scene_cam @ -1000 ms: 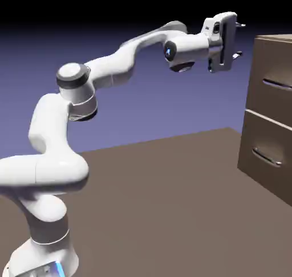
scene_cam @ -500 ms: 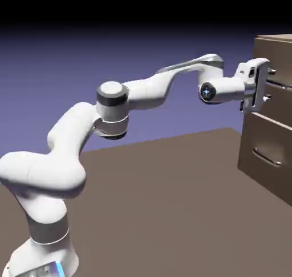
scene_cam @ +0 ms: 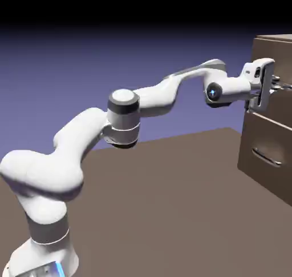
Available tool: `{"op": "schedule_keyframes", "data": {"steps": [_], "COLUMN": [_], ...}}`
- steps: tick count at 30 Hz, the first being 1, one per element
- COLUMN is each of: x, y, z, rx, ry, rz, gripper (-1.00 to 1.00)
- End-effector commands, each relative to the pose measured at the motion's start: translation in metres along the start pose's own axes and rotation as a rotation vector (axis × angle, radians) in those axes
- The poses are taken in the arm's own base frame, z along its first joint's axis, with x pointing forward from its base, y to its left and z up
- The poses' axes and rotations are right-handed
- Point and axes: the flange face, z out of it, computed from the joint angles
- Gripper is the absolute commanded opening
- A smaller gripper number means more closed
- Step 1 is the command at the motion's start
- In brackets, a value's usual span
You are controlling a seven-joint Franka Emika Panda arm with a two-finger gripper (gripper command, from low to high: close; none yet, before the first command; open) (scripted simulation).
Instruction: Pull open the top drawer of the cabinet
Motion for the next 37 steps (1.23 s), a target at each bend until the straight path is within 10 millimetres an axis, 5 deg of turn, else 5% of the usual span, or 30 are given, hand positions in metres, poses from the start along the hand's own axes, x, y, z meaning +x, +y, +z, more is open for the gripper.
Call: {"op": "schedule_keyframes", "data": {"steps": [1,16,34,35,37], "x": [0.000,0.000,0.000,0.000,0.001], "y": [0.000,0.000,0.000,0.000,0.000], "z": [-0.004,-0.089,-0.246,-0.246,-0.257], "rx": [0.000,0.000,0.000,0.000,0.000], "ry": [-0.001,0.000,0.000,0.000,0.000], "rz": [0.000,0.000,0.000,0.000,-0.001], "gripper": [-1.00,-1.00,-1.00,1.00,1.00]}}
